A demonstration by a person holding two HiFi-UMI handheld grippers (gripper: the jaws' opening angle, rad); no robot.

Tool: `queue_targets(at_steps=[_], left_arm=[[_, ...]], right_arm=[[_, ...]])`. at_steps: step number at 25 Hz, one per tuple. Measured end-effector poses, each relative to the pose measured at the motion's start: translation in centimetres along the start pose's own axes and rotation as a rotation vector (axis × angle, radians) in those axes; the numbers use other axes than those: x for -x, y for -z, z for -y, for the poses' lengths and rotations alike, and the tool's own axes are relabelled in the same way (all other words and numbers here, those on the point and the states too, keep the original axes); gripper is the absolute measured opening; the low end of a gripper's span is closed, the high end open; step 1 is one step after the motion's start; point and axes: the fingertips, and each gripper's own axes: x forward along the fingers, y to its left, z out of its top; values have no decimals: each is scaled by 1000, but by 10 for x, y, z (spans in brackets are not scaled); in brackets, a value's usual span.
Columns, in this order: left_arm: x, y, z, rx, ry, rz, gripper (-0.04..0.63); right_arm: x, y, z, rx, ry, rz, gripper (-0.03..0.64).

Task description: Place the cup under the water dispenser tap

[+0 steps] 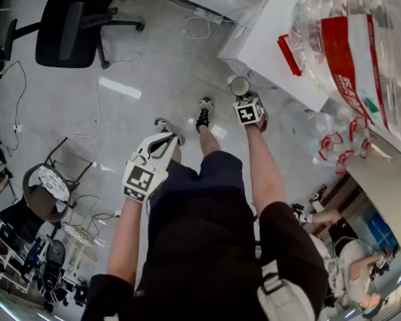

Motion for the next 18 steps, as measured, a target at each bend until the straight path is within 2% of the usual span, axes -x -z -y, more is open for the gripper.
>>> queue_targets(at_steps=[6,10,13,18], left_arm=[[-5,19,-3,41,-5,-25,-5],[-9,26,0,57,1,-24,-5],[-11,32,3,67,5,-19,-5],[-9,42,1,86,-8,-38,-5]], right_arm=[[-30,3,18,-57,34,-38,38],[-43,-6,29,-57,60,-16,38],[-45,3,31,-78,71,-78,40],[-50,-1,44,-49,124,-127,40]])
